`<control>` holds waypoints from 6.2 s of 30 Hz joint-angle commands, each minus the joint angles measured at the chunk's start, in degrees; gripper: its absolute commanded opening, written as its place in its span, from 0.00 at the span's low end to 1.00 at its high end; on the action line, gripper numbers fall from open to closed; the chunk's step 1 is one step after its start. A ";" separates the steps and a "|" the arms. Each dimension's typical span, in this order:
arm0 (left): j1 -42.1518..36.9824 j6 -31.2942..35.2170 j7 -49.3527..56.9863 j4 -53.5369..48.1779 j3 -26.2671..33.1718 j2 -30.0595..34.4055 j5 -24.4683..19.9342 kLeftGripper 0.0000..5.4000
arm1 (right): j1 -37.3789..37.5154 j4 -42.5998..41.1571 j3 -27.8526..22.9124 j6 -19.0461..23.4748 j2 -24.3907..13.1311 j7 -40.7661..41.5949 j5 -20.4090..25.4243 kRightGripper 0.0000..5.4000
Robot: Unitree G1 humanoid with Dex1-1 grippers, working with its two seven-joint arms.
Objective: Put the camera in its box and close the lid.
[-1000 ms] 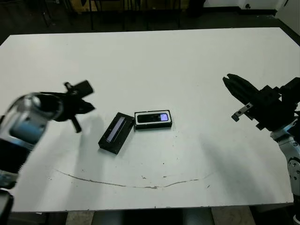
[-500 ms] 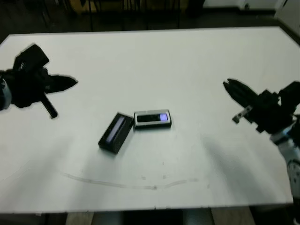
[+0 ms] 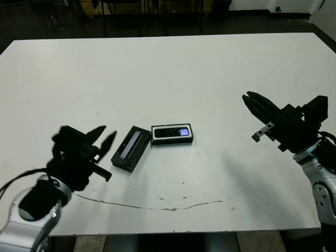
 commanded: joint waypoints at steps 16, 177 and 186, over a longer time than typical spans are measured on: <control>-2.19 9.21 -0.32 7.86 1.37 -5.51 -7.52 0.94 | 1.08 1.59 0.19 -0.94 0.45 0.32 -0.52 0.00; -50.19 -23.45 -54.15 79.28 -13.82 5.34 -3.84 0.51 | 5.60 0.31 -2.40 1.27 0.29 -2.26 -0.82 0.00; -52.38 -25.22 -58.53 83.54 -14.38 3.39 -3.12 0.51 | 5.00 0.91 -2.34 1.66 0.07 -1.96 -0.88 0.00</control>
